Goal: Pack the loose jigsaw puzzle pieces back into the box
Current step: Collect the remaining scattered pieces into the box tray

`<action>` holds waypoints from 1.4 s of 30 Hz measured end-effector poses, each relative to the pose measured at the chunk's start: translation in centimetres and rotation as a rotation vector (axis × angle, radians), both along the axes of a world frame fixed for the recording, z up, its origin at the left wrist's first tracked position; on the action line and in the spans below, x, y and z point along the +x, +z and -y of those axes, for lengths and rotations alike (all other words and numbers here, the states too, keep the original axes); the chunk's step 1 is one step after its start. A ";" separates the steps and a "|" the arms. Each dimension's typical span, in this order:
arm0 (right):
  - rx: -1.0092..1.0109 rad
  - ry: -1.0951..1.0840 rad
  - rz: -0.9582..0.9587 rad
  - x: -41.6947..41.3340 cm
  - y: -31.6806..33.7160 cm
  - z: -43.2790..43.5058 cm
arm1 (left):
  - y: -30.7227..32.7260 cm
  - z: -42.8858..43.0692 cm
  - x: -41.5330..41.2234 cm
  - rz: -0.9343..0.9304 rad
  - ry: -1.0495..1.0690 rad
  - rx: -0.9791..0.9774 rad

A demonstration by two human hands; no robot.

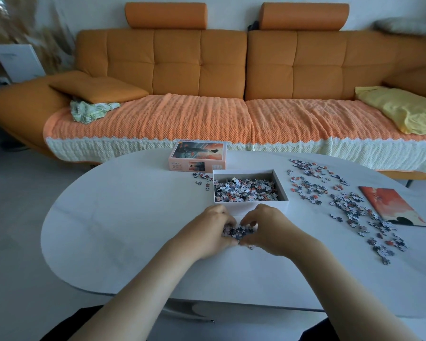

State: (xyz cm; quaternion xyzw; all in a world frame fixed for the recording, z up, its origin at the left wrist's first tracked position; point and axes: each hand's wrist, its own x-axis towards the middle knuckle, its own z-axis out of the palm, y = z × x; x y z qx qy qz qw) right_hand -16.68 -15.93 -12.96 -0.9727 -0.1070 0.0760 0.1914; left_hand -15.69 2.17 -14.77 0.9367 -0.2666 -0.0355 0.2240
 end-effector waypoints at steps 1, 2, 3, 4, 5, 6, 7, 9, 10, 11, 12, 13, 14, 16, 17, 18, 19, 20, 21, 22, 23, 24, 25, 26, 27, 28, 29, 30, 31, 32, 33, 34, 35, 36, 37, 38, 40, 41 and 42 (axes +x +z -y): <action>0.014 -0.005 0.006 0.1 -0.1 0.0 | 0.0 0.0 0.1 -0.001 0.016 -0.014; 0.027 -0.006 0.013 0.2 -0.2 0.0 | 0.0 -0.1 0.1 -0.009 0.029 -0.034; 0.039 -0.004 0.021 0.3 -0.2 0.1 | 0.1 -0.1 0.2 -0.023 0.039 -0.057; 0.048 0.000 0.026 0.3 -0.2 0.1 | 0.2 -0.1 0.2 -0.039 0.045 -0.075; 0.057 0.005 0.023 0.3 -0.1 0.0 | 0.2 -0.1 0.3 -0.051 0.049 -0.086; 0.071 0.007 0.009 0.3 0.0 0.0 | 0.3 -0.1 0.3 -0.059 0.050 -0.091; 0.084 0.010 -0.013 0.3 0.2 -0.1 | 0.4 -0.1 0.3 -0.063 0.053 -0.090; 0.071 0.043 -0.042 0.2 0.3 -0.4 | 0.3 0.1 0.3 -0.055 0.050 -0.089; 0.054 0.059 -0.047 0.3 0.2 -0.5 | 0.2 0.2 0.3 -0.041 0.045 -0.089; 0.046 0.061 -0.047 0.4 0.2 -0.6 | 0.1 0.3 0.3 -0.021 0.041 -0.087; 0.046 0.054 -0.049 0.5 0.2 -0.6 | 0.0 0.3 0.3 -0.001 0.040 -0.083; 0.051 0.044 -0.047 0.6 0.1 -0.7 | -0.1 0.4 0.3 0.012 0.044 -0.081; 0.057 0.036 -0.044 0.6 0.1 -0.7 | -0.1 0.4 0.2 0.019 0.047 -0.086; 0.077 0.025 -0.035 0.6 0.1 -0.6 | 0.0 0.4 0.3 0.020 0.055 -0.114; 0.088 0.019 -0.027 0.6 0.1 -0.6 | 0.1 0.4 0.2 0.010 0.062 -0.134; 0.101 0.015 -0.016 0.6 0.2 -0.6 | 0.3 0.4 0.2 -0.008 0.072 -0.163; 0.118 0.011 0.004 0.7 0.2 -0.6 | 0.6 0.3 0.3 -0.029 0.085 -0.196; 0.131 0.007 0.033 0.7 0.4 -0.5 | 0.9 0.2 0.3 -0.048 0.101 -0.235; 0.145 0.002 0.069 0.8 0.9 -0.5 | 1.3 0.2 0.5 -0.058 0.116 -0.278; 0.173 -0.009 0.100 0.9 1.4 -0.4 | 1.7 0.2 0.8 -0.052 0.127 -0.322; 0.219 -0.028 0.122 1.0 1.9 -0.3 | 2.2 0.3 1.2 -0.033 0.138 -0.363; 0.267 -0.048 0.150 1.3 2.4 -0.1 | 2.6 0.4 1.7 -0.012 0.151 -0.400; 0.301 -0.066 0.192 1.7 2.8 0.0 | 3.0 0.5 2.3 0.005 0.165 -0.436; 0.319 -0.077 0.246 2.2 2.9 0.1 | 3.4 0.8 2.9 0.017 0.175 -0.471; 0.335 -0.090 0.300 2.8 2.8 0.2 | 3.7 1.1 3.5 0.029 0.183 -0.503; 0.352 -0.107 0.352 3.5 2.6 0.2 | 3.9 1.4 4.1 0.043 0.187 -0.531; 0.372 -0.131 0.393 4.1 2.4 0.3 | 3.9 1.8 4.7 0.057 0.188 -0.553; 0.387 -0.147 0.419 4.7 2.1 0.5 | 3.8 2.1 5.2 0.070 0.186 -0.568; 0.392 -0.153 0.423 5.0 1.8 0.7 | 3.5 2.4 5.8 0.079 0.184 -0.569; 0.382 -0.148 0.405 5.2 1.6 0.8 | 3.2 2.6 6.3 0.082 0.184 -0.557; 0.362 -0.137 0.370 5.3 1.5 0.9 | 2.9 2.7 6.8 0.082 0.183 -0.534; 0.342 -0.122 0.335 5.4 1.4 1.0 | 2.7 2.8 7.1 0.084 0.180 -0.505; 0.322 -0.109 0.315 5.4 1.2 1.1 | 2.5 2.9 7.5 0.093 0.174 -0.473; 0.302 -0.107 0.312 5.4 1.0 1.2 | 2.4 2.9 7.7 0.106 0.164 -0.442; 0.286 -0.110 0.327 5.3 0.9 1.4 | 2.3 2.8 7.9 0.118 0.154 -0.407; 0.270 -0.110 0.352 5.3 0.8 1.5 | 2.2 2.5 8.0 0.132 0.140 -0.366; 0.226 -0.083 0.364 5.0 0.6 1.7 | 1.9 1.8 7.9 0.186 0.110 -0.248; 0.202 -0.050 0.334 4.7 0.6 1.7 | 1.8 1.4 7.7 0.227 0.089 -0.188; 0.175 0.003 0.291 4.5 0.5 1.5 | 1.6 0.9 7.5 0.252 0.070 -0.138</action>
